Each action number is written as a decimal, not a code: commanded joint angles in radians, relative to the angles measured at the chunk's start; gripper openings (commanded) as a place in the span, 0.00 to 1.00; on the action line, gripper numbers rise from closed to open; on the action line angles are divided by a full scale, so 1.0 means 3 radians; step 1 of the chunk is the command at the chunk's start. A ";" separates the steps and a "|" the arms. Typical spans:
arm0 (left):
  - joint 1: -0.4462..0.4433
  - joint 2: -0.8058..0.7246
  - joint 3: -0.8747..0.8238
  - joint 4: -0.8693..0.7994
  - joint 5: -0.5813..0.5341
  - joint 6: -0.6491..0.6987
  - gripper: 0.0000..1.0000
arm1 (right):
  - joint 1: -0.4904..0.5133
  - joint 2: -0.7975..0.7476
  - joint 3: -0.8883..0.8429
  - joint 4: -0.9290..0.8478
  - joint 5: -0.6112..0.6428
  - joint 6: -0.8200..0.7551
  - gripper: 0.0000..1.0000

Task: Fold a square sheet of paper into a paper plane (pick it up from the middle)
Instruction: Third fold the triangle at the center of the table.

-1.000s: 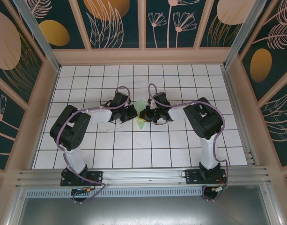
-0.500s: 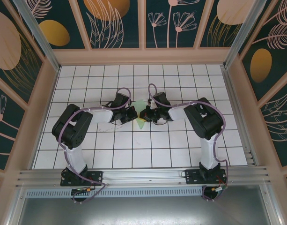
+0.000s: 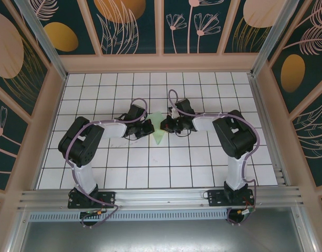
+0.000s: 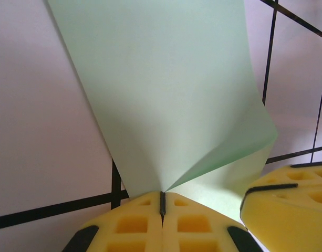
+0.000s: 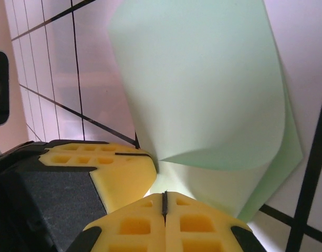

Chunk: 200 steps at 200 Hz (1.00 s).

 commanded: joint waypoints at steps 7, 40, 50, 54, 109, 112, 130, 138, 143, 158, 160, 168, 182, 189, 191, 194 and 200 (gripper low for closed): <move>-0.0025 0.0151 -0.0059 -0.0177 0.0002 0.0128 0.00 | 0.0005 0.0139 0.0155 -0.0227 0.0056 -0.0215 0.03; -0.0024 0.0170 -0.0048 -0.0191 0.0032 0.0190 0.00 | 0.0006 0.0186 0.0149 -0.0318 0.0164 -0.0227 0.03; -0.0023 0.0183 -0.0035 -0.0193 0.0039 0.0202 0.00 | 0.0003 0.0177 0.0113 -0.0321 0.0201 -0.0215 0.03; -0.0025 0.0189 -0.0033 -0.0197 0.0038 0.0210 0.00 | 0.0003 0.0173 0.0097 -0.0323 0.0213 -0.0205 0.03; -0.0025 0.0232 0.0026 -0.0236 0.0060 0.0321 0.00 | 0.0004 0.0007 -0.0210 -0.0110 0.0179 -0.0006 0.03; -0.0025 0.0233 0.0032 -0.0243 0.0050 0.0327 0.00 | 0.0004 -0.0004 -0.0217 -0.0095 0.0176 0.0002 0.03; -0.0025 0.0254 0.0072 -0.0301 0.0011 0.0356 0.00 | 0.0005 -0.0065 -0.0210 -0.0088 0.0185 -0.0008 0.03; -0.0025 0.0264 0.0077 -0.0314 -0.0005 0.0359 0.00 | 0.0003 -0.0087 -0.0189 -0.0091 0.0197 -0.0035 0.03; -0.0025 0.0271 0.0075 -0.0321 -0.0007 0.0360 0.00 | 0.0005 -0.0096 -0.0166 -0.0094 0.0201 -0.0066 0.03; -0.0025 0.0274 0.0075 -0.0334 -0.0029 0.0361 0.00 | 0.0006 -0.0095 -0.0070 -0.0158 0.0206 -0.0170 0.03; -0.0025 0.0273 0.0075 -0.0337 -0.0031 0.0361 0.00 | 0.0004 -0.0092 -0.0059 -0.0169 0.0203 -0.0183 0.03; -0.0025 0.0273 0.0075 -0.0348 -0.0048 0.0363 0.00 | 0.0005 -0.0077 -0.0017 -0.0198 0.0191 -0.0239 0.03; -0.0023 0.0274 0.0075 -0.0369 -0.0073 0.0361 0.00 | 0.0007 -0.0034 0.0022 -0.0240 0.0182 -0.0290 0.03; -0.0024 0.0277 0.0075 -0.0370 -0.0079 0.0361 0.00 | 0.0003 -0.0001 0.0033 -0.0252 0.0175 -0.0303 0.03; -0.0025 0.0275 0.0075 -0.0368 -0.0076 0.0361 0.00 | 0.0003 0.0012 0.0033 -0.0257 0.0173 -0.0303 0.03; -0.0025 0.0274 0.0075 -0.0365 -0.0075 0.0361 0.00 | 0.0007 0.0025 0.0033 -0.0259 0.0167 -0.0306 0.03; -0.0025 0.0272 0.0075 -0.0369 -0.0073 0.0357 0.00 | 0.0004 0.0050 0.0024 -0.0253 0.0166 -0.0302 0.03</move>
